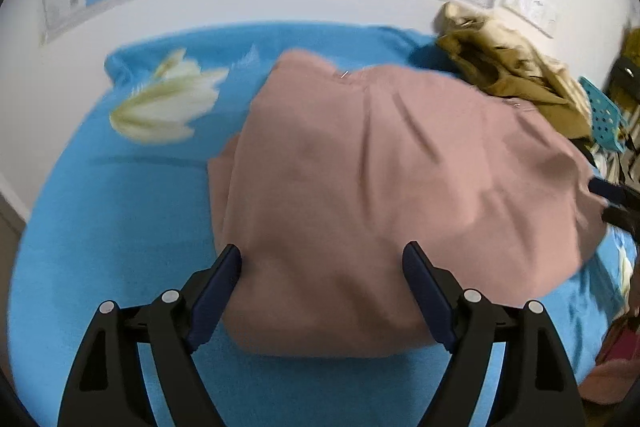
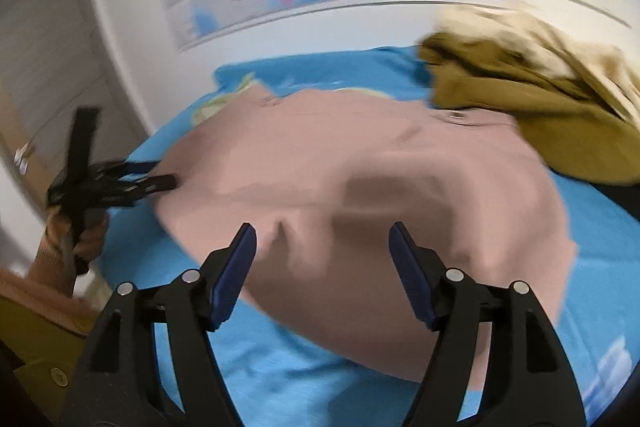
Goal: Fold large clothes
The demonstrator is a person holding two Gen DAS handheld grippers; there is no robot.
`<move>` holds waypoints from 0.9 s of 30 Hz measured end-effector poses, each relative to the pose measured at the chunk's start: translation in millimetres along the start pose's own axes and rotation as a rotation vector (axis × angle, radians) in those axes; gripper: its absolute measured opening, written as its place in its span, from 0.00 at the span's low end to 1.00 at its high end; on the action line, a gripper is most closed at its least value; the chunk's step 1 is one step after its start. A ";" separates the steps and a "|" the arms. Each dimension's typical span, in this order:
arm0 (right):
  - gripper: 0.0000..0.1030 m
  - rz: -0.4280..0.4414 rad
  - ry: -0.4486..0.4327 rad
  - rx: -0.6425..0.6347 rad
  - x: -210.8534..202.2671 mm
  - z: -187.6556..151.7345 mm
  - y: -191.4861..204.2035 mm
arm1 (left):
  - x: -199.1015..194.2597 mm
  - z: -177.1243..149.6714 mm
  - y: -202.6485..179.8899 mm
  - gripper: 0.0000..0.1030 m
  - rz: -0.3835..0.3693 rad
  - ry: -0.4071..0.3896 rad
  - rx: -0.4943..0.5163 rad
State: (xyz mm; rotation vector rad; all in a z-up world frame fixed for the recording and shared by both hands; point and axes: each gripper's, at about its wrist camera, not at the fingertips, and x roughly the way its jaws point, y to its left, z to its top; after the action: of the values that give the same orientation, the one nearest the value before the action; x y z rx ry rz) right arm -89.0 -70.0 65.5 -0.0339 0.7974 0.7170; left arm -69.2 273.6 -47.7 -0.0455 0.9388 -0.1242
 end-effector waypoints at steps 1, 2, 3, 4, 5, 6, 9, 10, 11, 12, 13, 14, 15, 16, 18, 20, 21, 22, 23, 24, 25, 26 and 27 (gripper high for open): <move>0.66 -0.004 0.020 -0.026 6.7 0.5 5.1 | 2.4 -0.6 3.0 0.77 -0.001 0.005 -0.013; 0.66 -0.011 0.041 -0.048 13.5 -0.3 8.9 | 2.2 -0.7 5.3 0.77 -0.004 0.001 -0.021; 0.67 -0.020 0.076 -0.065 23.1 -2.1 10.5 | 0.8 -0.5 6.5 0.77 -0.003 -0.004 -0.025; 0.67 -0.038 0.102 -0.071 30.3 -4.4 9.5 | 0.0 -0.5 7.5 0.77 0.000 -0.005 -0.031; 0.68 -0.054 0.116 -0.072 34.7 -6.4 7.4 | -1.1 -1.0 9.3 0.77 0.000 -0.005 -0.044; 0.68 -0.049 0.119 -0.065 36.1 -7.1 4.7 | -2.0 -1.0 10.5 0.77 0.003 -0.005 -0.051; 0.68 -0.045 0.105 -0.051 30.7 -4.0 5.3 | -8.4 -3.5 21.5 0.77 -0.033 -0.004 -0.099; 0.68 -0.043 0.096 -0.060 27.8 -2.0 8.9 | -12.0 -4.6 24.3 0.77 -0.045 -0.008 -0.113; 0.68 -0.025 0.082 -0.077 22.5 0.2 15.0 | -15.4 -5.5 24.8 0.77 -0.046 -0.017 -0.114; 0.69 -0.010 0.070 -0.096 18.2 2.0 21.5 | -21.3 -7.2 24.9 0.77 -0.039 -0.033 -0.111; 0.69 -0.002 0.058 -0.120 15.5 3.8 27.3 | -24.9 -8.3 24.8 0.77 -0.034 -0.041 -0.107; 0.70 0.006 0.042 -0.158 13.5 7.0 37.4 | -28.6 -9.3 24.0 0.77 -0.026 -0.048 -0.101; 0.71 0.021 0.039 -0.180 13.0 8.4 44.2 | -30.8 -9.9 23.7 0.77 -0.020 -0.051 -0.102; 0.71 0.049 0.040 -0.211 15.5 11.5 53.9 | -31.7 -10.1 24.1 0.77 -0.022 -0.052 -0.106; 0.74 0.062 0.046 -0.279 25.6 15.8 72.3 | -33.2 -10.4 25.0 0.77 -0.028 -0.053 -0.111; 0.75 0.069 0.070 -0.367 39.6 16.5 94.5 | -33.9 -11.6 25.8 0.77 -0.018 -0.049 -0.116; 0.75 0.070 0.079 -0.396 45.1 15.9 102.1 | -34.9 -13.6 26.9 0.77 -0.020 -0.044 -0.122; 0.75 0.074 0.097 -0.438 54.0 14.4 112.3 | -36.0 -15.3 28.1 0.77 -0.023 -0.040 -0.128; 0.75 0.074 0.107 -0.461 59.7 13.4 116.0 | -38.6 -18.7 29.7 0.77 -0.033 -0.039 -0.138; 0.75 0.062 0.123 -0.498 67.1 11.1 122.9 | -41.3 -22.6 31.9 0.79 -0.047 -0.038 -0.150; 0.75 0.029 0.136 -0.553 76.6 7.3 130.7 | -42.7 -25.2 33.2 0.80 -0.054 -0.036 -0.156; 0.74 0.003 0.146 -0.597 83.5 3.6 135.2 | -44.2 -29.7 34.6 0.80 -0.066 -0.030 -0.166; 0.73 -0.015 0.154 -0.626 87.8 1.2 137.3 | -44.5 -32.4 35.3 0.80 -0.073 -0.025 -0.171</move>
State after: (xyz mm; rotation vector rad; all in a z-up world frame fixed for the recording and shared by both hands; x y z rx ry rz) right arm -128.6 86.0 39.8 -0.6654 0.6911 0.9350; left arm -118.3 314.7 -34.4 -0.2391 0.9215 -0.1108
